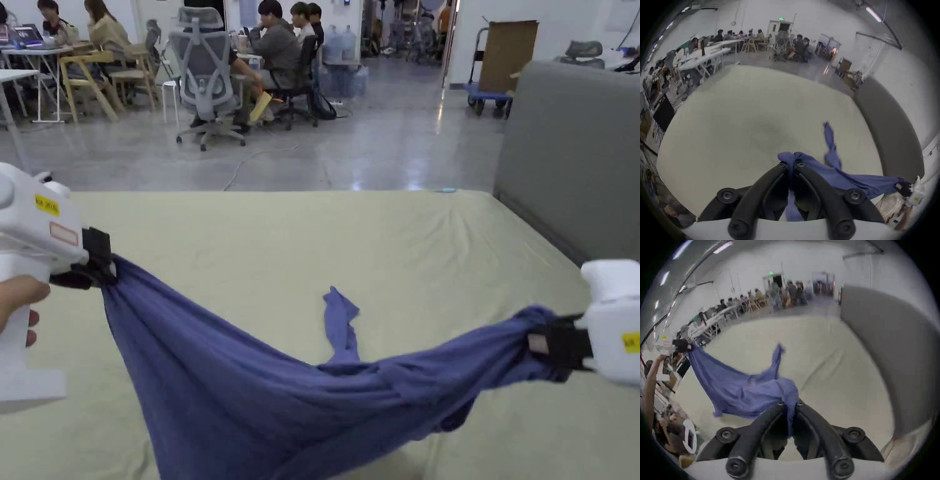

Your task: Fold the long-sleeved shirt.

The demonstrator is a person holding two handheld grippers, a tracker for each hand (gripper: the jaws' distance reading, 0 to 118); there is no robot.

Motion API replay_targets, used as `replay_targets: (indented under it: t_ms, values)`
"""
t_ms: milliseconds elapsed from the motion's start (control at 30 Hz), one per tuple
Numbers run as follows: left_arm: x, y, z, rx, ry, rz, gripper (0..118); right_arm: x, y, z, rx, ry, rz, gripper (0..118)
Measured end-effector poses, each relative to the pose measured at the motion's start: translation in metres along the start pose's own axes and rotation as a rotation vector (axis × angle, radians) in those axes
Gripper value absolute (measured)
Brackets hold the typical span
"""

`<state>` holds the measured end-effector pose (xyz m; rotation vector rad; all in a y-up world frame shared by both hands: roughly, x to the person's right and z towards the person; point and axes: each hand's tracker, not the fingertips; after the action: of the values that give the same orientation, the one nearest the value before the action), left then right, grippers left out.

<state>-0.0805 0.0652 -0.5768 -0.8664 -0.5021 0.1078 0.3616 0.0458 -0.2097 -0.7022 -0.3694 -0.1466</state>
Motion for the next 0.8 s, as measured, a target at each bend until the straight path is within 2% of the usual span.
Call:
replay_targets:
  t_ms: [67, 167, 200, 400, 467, 600, 800]
  values:
    - [0.003, 0.041, 0.022, 0.051, 0.0, 0.043, 1, 0.007, 0.055, 0.01, 0.073, -0.048, 0.0, 1]
    - [0.01, 0.099, 0.05, 0.129, 0.005, 0.075, 1, 0.022, 0.135, 0.012, 0.137, -0.064, -0.063, 1]
    - [0.013, 0.118, 0.058, 0.166, 0.01, 0.089, 1, 0.03, 0.161, 0.008, 0.15, -0.059, -0.091, 1]
    - [0.031, 0.203, 0.077, 0.267, -0.005, 0.144, 1, 0.037, 0.281, -0.015, 0.192, -0.055, -0.128, 1]
    - [0.035, 0.219, 0.075, 0.298, -0.024, 0.176, 1, 0.033, 0.307, -0.024, 0.215, -0.065, -0.123, 1]
    - [0.05, 0.241, 0.064, 0.334, 0.02, 0.145, 1, 0.024, 0.351, -0.038, 0.253, -0.071, -0.132, 1]
    - [0.044, 0.247, 0.035, 0.401, 0.007, 0.167, 1, 0.02, 0.365, -0.072, 0.284, -0.093, -0.131, 1]
